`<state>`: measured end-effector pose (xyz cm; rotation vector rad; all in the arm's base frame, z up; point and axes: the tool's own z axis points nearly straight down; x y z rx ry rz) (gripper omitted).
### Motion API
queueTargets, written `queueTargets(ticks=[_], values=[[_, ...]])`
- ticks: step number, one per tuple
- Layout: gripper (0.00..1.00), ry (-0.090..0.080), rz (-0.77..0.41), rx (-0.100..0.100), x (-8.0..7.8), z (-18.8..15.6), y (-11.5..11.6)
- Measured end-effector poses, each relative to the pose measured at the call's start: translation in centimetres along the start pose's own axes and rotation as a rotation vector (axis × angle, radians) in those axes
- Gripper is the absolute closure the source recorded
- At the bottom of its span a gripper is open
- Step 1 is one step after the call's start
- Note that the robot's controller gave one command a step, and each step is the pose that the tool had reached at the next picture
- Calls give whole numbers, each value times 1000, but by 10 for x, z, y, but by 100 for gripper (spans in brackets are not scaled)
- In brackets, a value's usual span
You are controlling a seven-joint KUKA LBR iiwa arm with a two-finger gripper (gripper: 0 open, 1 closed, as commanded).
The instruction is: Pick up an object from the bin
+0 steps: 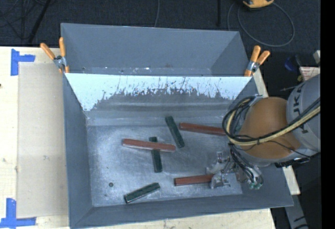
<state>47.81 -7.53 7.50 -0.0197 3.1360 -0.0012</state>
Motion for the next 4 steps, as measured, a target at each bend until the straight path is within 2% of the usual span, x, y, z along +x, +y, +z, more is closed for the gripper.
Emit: queueTargets(ticks=[1, 2, 3, 4], values=[[100, 0, -1, 0, 0, 0, 0], [100, 6, -48, -1, 7, -121, 16], [100, 6, -48, -1, 7, -121, 16], [100, 10, -142, -3, -4, -154, -3]])
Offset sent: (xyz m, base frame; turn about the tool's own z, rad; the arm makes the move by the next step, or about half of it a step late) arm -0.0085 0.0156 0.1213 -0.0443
